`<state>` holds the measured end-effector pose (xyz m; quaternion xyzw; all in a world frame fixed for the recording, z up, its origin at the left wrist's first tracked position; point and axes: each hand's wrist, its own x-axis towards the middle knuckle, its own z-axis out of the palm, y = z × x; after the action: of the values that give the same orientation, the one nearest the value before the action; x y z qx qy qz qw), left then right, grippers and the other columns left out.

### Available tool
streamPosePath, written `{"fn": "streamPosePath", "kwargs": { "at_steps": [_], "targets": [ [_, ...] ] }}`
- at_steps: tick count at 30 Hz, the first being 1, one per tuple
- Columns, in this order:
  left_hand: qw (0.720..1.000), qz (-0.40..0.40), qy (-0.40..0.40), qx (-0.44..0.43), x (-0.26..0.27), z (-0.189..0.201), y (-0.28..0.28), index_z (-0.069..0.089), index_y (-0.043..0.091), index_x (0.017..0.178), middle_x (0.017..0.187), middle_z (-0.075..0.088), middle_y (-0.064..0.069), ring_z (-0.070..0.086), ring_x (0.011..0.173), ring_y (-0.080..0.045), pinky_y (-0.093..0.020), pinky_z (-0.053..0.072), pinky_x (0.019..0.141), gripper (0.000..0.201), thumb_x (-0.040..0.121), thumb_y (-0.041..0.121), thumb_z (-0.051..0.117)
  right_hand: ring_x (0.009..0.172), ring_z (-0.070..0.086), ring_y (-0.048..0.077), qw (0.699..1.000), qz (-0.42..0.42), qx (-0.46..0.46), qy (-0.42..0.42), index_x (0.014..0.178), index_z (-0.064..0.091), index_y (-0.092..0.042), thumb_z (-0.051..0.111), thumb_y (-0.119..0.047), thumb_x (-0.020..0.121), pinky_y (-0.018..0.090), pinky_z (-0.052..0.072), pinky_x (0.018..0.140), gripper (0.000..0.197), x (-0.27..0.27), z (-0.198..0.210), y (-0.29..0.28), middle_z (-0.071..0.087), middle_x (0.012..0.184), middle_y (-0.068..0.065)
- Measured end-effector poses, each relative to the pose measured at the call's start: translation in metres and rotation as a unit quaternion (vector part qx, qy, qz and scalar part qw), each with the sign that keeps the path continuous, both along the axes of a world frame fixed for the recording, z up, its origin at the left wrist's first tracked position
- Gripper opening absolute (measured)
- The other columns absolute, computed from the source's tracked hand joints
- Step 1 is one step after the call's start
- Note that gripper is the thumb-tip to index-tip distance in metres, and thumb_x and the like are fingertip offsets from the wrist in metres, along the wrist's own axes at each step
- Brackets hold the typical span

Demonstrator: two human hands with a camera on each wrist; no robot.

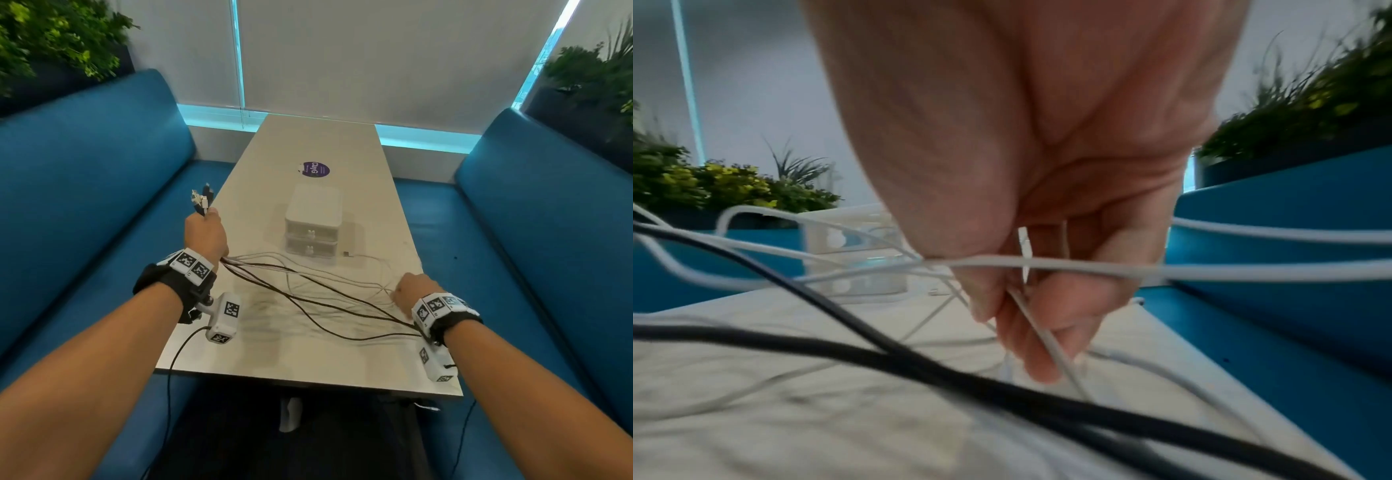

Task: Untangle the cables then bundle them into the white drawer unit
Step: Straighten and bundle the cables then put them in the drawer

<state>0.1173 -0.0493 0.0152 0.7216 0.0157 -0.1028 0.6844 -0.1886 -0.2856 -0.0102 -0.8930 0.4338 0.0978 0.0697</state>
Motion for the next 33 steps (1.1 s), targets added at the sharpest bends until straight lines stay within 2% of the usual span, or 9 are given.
{"fn": "streamPosePath", "kwargs": {
  "at_steps": [3, 5, 7, 11, 15, 21, 26, 30, 33],
  "targets": [
    [1.0, -0.02, -0.011, 0.019, -0.005, 0.001, -0.005, 0.057, 0.0, 0.109, 0.074, 0.056, -0.019, 0.054, 0.063, -0.039, -0.032, 0.042, 0.06, 0.038, 0.098, 0.035, 0.046, 0.08, 0.059, 0.028, 0.998, -0.005, -0.041, 0.055, 0.094, 0.055, -0.014, 0.05, -0.018, 0.091, 0.035, 0.05, 0.07, 0.008, -0.007, 0.007, -0.006, 0.061, 0.095, 0.007],
    [0.999, -0.01, -0.011, 0.033, -0.003, 0.001, -0.005, 0.059, 0.002, 0.112, 0.105, 0.065, -0.03, 0.06, 0.1, -0.051, -0.044, 0.05, 0.072, 0.04, 0.096, 0.036, 0.048, 0.077, 0.06, 0.026, 0.994, 0.005, -0.057, 0.088, 0.094, 0.055, -0.012, 0.049, -0.011, 0.09, 0.034, 0.05, 0.067, 0.007, -0.014, 0.008, -0.008, 0.058, 0.088, 0.005],
    [0.999, 0.003, -0.006, 0.042, 0.002, 0.002, 0.0, 0.06, 0.005, 0.108, 0.105, 0.067, -0.027, 0.058, 0.111, -0.051, -0.05, 0.053, 0.077, 0.039, 0.092, 0.038, 0.049, 0.075, 0.062, 0.025, 0.993, 0.0, -0.058, 0.099, 0.101, 0.058, -0.009, 0.05, -0.007, 0.089, 0.034, 0.051, 0.066, 0.014, -0.026, 0.005, -0.014, 0.058, 0.083, 0.004],
    [0.996, 0.042, -0.018, 0.081, 0.008, 0.007, 0.012, 0.062, 0.0, 0.114, 0.115, 0.066, -0.028, 0.061, 0.105, -0.05, -0.063, 0.053, 0.084, 0.045, 0.094, 0.037, 0.046, 0.083, 0.063, 0.025, 0.991, 0.001, -0.054, 0.121, 0.113, 0.06, -0.011, 0.045, -0.009, 0.093, 0.033, 0.054, 0.074, 0.024, -0.044, -0.001, -0.025, 0.062, 0.093, 0.005],
    [0.995, 0.061, -0.009, 0.078, 0.01, 0.003, 0.017, 0.063, 0.003, 0.114, 0.115, 0.067, -0.024, 0.063, 0.105, -0.047, -0.062, 0.053, 0.087, 0.046, 0.092, 0.04, 0.046, 0.092, 0.064, 0.023, 0.994, -0.017, -0.024, 0.107, 0.115, 0.06, -0.024, 0.047, -0.033, 0.097, 0.033, 0.053, 0.078, 0.024, -0.055, -0.004, -0.037, 0.066, 0.104, 0.001],
    [0.997, 0.05, -0.006, 0.063, 0.007, 0.007, 0.013, 0.062, 0.002, 0.115, 0.118, 0.066, -0.025, 0.061, 0.109, -0.047, -0.062, 0.05, 0.091, 0.048, 0.091, 0.04, 0.045, 0.111, 0.062, 0.026, 0.996, -0.036, 0.019, 0.079, 0.143, 0.037, -0.03, 0.063, -0.05, 0.088, 0.038, 0.053, 0.09, 0.064, -0.063, -0.012, -0.05, 0.06, 0.132, 0.004],
    [0.996, 0.061, -0.008, 0.062, 0.008, 0.011, 0.014, 0.062, 0.003, 0.116, 0.116, 0.067, -0.023, 0.061, 0.107, -0.047, -0.06, 0.053, 0.086, 0.043, 0.094, 0.037, 0.046, 0.112, 0.06, 0.026, 0.995, -0.031, 0.056, 0.074, 0.13, 0.06, -0.017, 0.058, -0.059, 0.087, 0.034, 0.05, 0.09, 0.061, -0.064, -0.011, -0.047, 0.055, 0.134, 0.008],
    [0.998, 0.048, 0.0, 0.04, 0.003, 0.007, 0.008, 0.06, 0.006, 0.112, 0.109, 0.068, -0.022, 0.062, 0.108, -0.046, -0.06, 0.053, 0.087, 0.041, 0.094, 0.039, 0.045, 0.132, 0.048, 0.027, 0.996, -0.032, 0.086, -0.021, 0.141, 0.05, -0.028, 0.054, -0.052, 0.089, 0.044, 0.034, 0.11, 0.058, -0.063, -0.014, -0.038, 0.017, 0.162, -0.003],
    [0.999, 0.041, 0.007, 0.024, -0.002, 0.009, 0.002, 0.057, 0.01, 0.104, 0.106, 0.066, -0.02, 0.065, 0.101, -0.04, -0.054, 0.053, 0.087, 0.033, 0.094, 0.039, 0.046, 0.136, 0.042, 0.022, 0.99, 0.008, 0.087, -0.106, 0.13, 0.056, -0.04, 0.053, -0.056, 0.09, 0.051, 0.018, 0.115, 0.043, -0.058, -0.009, -0.027, 0.024, 0.159, -0.01]
  ]
}}
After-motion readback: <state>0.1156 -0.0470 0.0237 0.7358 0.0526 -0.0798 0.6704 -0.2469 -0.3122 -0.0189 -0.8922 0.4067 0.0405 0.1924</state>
